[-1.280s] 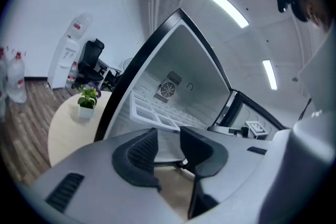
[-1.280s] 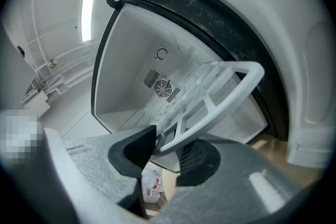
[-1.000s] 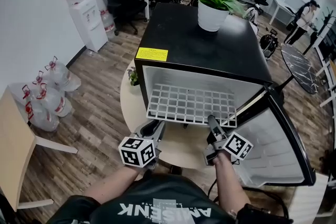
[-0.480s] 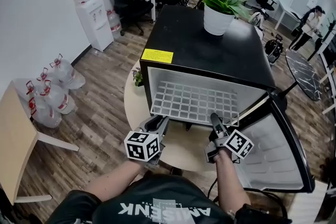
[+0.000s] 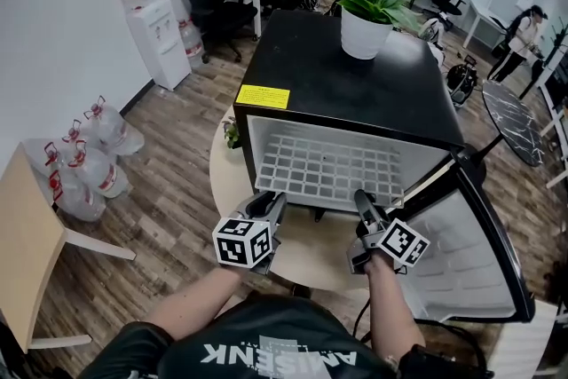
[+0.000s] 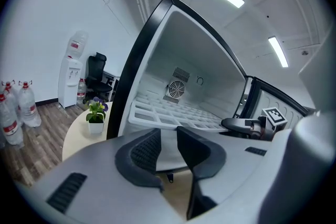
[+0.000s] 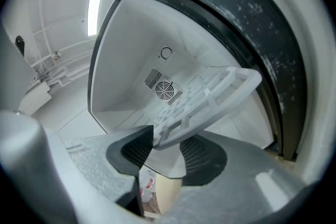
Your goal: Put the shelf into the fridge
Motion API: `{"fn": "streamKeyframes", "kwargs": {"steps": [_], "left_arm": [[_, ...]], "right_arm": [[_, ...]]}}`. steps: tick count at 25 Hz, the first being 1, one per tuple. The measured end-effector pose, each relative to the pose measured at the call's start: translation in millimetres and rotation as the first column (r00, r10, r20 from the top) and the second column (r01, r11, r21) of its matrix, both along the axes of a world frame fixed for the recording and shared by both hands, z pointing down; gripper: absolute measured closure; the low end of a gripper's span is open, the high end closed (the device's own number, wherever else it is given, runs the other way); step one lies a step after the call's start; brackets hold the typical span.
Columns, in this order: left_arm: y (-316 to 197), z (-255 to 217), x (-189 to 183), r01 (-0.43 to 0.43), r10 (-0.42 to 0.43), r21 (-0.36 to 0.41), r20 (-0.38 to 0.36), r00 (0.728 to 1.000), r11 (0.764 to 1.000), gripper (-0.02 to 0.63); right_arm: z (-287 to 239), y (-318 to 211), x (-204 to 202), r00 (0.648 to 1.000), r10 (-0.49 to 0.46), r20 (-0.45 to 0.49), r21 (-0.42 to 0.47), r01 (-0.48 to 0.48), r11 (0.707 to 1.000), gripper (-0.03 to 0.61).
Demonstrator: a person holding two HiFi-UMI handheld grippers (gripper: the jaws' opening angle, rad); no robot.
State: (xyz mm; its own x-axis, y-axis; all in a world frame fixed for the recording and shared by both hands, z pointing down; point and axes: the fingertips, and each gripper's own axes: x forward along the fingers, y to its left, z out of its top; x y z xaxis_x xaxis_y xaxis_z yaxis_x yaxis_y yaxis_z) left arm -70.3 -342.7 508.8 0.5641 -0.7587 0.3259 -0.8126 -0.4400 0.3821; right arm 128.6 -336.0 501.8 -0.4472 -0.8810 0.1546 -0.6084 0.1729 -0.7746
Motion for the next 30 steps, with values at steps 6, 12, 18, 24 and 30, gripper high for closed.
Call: {"fn": "streamKeyframes", "kwargs": {"steps": [6, 12, 18, 24, 30], "left_arm": [[-4, 4, 1, 0.003, -0.003, -0.001, 0.004, 1.0, 1.0, 0.515], [-5, 0, -3, 0.015, -0.015, -0.007, 0.002, 1.0, 1.0, 0.515], [-5, -3, -4, 0.013, -0.013, -0.007, 0.0, 1.0, 1.0, 0.515], [-2, 2, -1, 0.013, -0.012, -0.005, 0.014, 1.0, 1.0, 0.515], [4, 10, 0, 0.015, -0.018, 0.034, 0.091, 0.996, 0.999, 0.584]], "right_arm": [[-1, 33, -4, 0.979, -0.024, -0.203, 0.054, 0.035, 0.998, 0.42], [-10, 32, -4, 0.942, 0.005, -0.335, 0.093, 0.028, 0.995, 0.53], [-12, 26, -2, 0.906, 0.015, -0.423, 0.103, 0.031, 0.994, 0.571], [-1, 30, 2, 0.891, 0.018, -0.454, 0.111, 0.036, 0.993, 0.571], [1, 27, 5, 0.89, 0.022, -0.456, 0.123, 0.038, 0.992, 0.571]]}}
